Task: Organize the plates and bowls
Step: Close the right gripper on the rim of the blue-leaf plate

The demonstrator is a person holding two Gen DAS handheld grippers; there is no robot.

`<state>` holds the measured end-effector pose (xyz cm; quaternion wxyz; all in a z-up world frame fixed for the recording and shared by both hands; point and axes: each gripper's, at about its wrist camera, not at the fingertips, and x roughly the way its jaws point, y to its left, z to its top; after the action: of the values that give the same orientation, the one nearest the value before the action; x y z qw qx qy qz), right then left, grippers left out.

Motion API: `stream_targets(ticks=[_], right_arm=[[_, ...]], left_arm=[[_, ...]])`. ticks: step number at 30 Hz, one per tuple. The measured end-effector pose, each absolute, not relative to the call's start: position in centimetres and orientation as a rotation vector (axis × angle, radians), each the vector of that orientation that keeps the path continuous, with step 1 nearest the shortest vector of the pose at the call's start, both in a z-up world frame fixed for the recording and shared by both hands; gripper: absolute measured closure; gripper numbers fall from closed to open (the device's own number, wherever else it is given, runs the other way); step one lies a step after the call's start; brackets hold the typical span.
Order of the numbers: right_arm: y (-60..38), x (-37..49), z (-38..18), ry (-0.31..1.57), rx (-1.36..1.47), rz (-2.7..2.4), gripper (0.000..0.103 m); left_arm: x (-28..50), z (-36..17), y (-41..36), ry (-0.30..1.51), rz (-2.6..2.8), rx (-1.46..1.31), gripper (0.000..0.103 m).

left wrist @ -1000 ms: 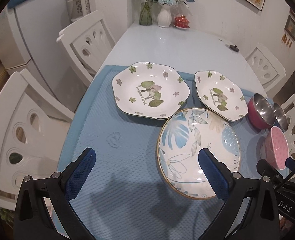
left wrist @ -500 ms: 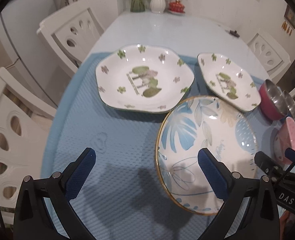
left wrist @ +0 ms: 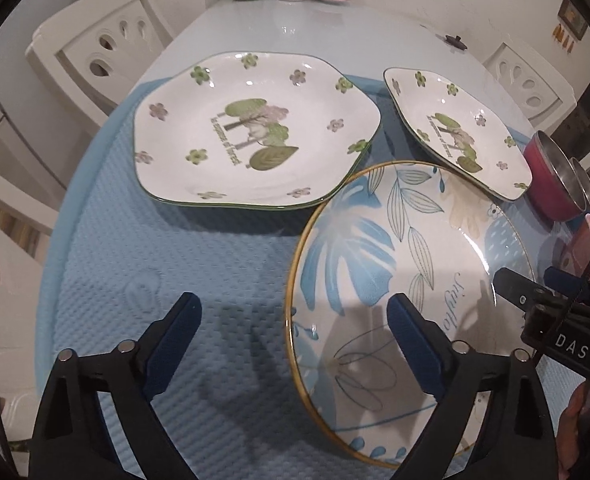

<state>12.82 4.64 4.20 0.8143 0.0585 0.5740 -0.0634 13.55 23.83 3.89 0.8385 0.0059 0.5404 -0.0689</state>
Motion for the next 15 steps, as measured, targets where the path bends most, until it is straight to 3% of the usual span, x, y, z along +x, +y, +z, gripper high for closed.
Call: stream_targets(ticks=[3, 9, 15], right_arm=[[4.3, 13.0, 3.5, 1.232, 0.136, -0.127, 0.036], [3.4, 13.2, 2.9, 1.219, 0.200, -0.073, 0.049], [3.3, 13.4, 3.0, 1.210, 0.228, -0.006, 0.061]], left_arm=[[13.8, 3.3, 23.9, 1.155, -0.151, 0.008, 0.029], [13.9, 2.8, 23.9, 1.154, -0.174, -0.014, 0.033], [14.1, 2.7, 23.8, 1.143, -0.214, -0.042, 0.047]])
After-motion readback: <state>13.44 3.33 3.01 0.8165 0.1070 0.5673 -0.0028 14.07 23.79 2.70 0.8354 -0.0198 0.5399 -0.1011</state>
